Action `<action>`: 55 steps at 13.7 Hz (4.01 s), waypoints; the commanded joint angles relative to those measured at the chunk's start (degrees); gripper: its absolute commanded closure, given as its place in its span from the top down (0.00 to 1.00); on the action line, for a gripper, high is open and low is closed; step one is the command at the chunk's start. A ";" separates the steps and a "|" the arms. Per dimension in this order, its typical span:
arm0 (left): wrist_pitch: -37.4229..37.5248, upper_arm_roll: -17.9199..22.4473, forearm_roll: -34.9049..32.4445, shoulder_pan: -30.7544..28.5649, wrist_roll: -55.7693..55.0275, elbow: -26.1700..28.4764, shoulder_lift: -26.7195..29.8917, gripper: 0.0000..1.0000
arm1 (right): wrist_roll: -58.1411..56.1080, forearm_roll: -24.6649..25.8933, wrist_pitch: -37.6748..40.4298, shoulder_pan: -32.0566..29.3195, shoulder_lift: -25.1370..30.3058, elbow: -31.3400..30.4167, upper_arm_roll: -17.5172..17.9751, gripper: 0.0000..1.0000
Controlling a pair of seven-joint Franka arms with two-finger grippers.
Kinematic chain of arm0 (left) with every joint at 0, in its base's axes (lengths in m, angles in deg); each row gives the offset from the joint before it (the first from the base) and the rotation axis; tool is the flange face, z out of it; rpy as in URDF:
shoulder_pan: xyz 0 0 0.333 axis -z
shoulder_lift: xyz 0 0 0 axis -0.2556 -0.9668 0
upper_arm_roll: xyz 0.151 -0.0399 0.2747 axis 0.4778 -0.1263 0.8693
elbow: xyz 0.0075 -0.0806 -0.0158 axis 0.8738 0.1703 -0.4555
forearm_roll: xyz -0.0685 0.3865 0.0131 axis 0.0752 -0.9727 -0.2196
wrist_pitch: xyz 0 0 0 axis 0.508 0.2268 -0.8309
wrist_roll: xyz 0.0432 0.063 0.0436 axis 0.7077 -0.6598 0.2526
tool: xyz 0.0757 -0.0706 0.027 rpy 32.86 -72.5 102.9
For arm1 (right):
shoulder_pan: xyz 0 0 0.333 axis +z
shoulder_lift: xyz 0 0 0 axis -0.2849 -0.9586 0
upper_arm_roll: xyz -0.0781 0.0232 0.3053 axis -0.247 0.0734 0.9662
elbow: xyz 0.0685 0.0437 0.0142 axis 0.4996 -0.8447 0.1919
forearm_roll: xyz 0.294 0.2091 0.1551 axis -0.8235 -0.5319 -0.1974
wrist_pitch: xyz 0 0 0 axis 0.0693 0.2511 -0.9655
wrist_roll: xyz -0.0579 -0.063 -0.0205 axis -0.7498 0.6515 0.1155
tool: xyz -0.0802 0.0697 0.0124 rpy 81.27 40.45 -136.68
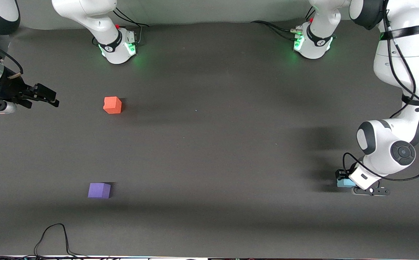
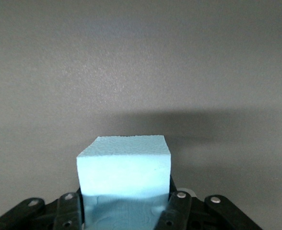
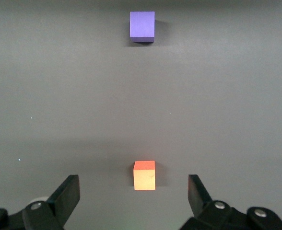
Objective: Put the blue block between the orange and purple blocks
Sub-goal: 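Close the left gripper on the blue cube and lift it, then carry the blue cube with the left gripper to the table's middle, then release the blue cube and raise the left gripper away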
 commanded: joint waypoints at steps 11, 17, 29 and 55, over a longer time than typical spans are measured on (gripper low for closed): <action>38.66 -0.54 0.19 12.48 -20.83 -16.68 12.61 0.45 | -0.38 0.17 -1.67 0.37 1.69 -2.46 -0.27 1.00; 33.24 -0.54 -0.34 35.43 -49.85 -19.58 9.73 0.46 | -0.46 0.52 -2.19 0.29 1.86 -2.55 0.17 1.00; 14.52 -0.45 -4.47 55.59 -63.52 -19.76 -7.76 0.46 | -0.46 0.52 -2.37 0.64 1.25 -2.55 0.26 1.00; 30.22 -0.36 1.60 17.83 -24.38 -7.83 16.82 1.00 | 9.79 0.00 -4.03 8.71 -0.85 -1.76 2.09 1.00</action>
